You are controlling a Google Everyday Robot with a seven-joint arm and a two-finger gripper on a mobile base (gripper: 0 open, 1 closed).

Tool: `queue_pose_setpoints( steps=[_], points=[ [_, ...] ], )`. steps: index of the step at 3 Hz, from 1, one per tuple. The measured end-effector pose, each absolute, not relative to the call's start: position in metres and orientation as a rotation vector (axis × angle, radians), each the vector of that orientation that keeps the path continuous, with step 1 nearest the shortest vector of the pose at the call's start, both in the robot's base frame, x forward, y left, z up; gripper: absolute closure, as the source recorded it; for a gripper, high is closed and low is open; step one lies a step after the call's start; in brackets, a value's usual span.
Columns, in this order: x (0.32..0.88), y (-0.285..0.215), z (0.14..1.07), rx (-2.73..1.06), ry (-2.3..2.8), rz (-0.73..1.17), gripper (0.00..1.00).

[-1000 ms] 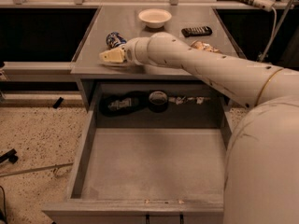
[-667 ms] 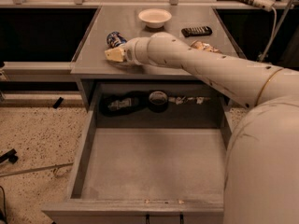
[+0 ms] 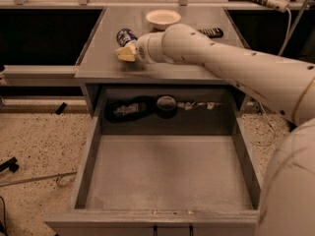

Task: Place pepsi can into top drawer

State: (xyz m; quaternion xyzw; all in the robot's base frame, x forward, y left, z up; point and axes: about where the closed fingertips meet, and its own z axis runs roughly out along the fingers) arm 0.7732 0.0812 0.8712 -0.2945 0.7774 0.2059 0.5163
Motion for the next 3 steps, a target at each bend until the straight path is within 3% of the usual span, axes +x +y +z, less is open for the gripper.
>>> queue_pose_setpoints(
  steps=[1, 2, 3],
  points=[
    [0.737, 0.053, 0.905, -0.778, 1.876, 0.528, 1.0],
    [0.705, 0.019, 0.951, -0.823, 1.8, 0.659, 1.0],
    [0.689, -0.055, 0.989, -0.806, 1.72, 0.752, 1.0]
  ],
)
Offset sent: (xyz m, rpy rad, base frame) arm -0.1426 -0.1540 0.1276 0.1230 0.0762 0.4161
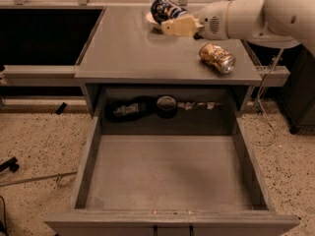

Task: Place pepsi can into top drawer

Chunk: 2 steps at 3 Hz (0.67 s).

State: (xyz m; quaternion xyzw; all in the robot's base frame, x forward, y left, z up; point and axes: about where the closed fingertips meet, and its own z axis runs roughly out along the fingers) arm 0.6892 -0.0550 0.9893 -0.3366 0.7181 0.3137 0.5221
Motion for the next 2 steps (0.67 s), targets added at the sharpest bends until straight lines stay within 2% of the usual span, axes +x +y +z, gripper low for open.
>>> queue_pose_setpoints(
  steps=[1, 2],
  points=[
    [0.655, -0.106, 0.995, -0.826, 1.722, 0.844, 1.0],
    [0.636, -0.099, 0.988, -0.897, 1.74, 0.895, 1.0]
  ],
)
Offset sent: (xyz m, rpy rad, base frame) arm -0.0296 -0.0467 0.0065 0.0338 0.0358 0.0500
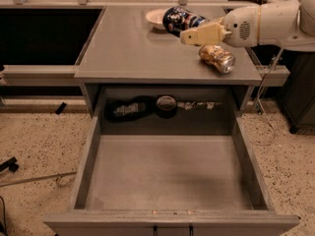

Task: Place pepsi can into top drawer

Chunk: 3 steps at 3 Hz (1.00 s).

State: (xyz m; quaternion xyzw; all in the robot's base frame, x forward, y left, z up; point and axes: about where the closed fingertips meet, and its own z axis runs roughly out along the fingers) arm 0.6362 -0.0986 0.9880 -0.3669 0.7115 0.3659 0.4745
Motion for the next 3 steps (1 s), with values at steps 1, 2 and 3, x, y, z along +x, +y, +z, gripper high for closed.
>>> queue_pose_setpoints(
  steps=[1, 2, 3],
  points=[
    [0.636, -0.098, 0.988, -0.898, 1.74, 0.896, 1.0],
    [0.631, -0.077, 0.973, -0.957, 1.719, 0.973, 1.0],
    [0.605, -0.087, 0.959, -0.959, 1.786, 0.914, 1.0]
  ],
)
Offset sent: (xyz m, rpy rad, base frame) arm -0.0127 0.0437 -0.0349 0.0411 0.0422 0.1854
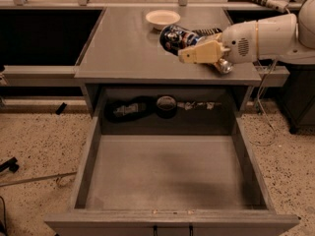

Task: Place pepsi can into top drawer

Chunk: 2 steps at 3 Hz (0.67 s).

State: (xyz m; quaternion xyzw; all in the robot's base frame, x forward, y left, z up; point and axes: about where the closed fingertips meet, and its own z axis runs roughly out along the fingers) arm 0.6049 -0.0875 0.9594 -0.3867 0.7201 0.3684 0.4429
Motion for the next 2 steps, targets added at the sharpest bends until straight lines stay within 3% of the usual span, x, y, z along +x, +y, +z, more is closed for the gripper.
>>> queue_pose_setpoints(
  steps=[2],
  points=[
    [0.535, -0.126, 0.916, -0.865, 2.041, 0.82, 1.0]
  ],
)
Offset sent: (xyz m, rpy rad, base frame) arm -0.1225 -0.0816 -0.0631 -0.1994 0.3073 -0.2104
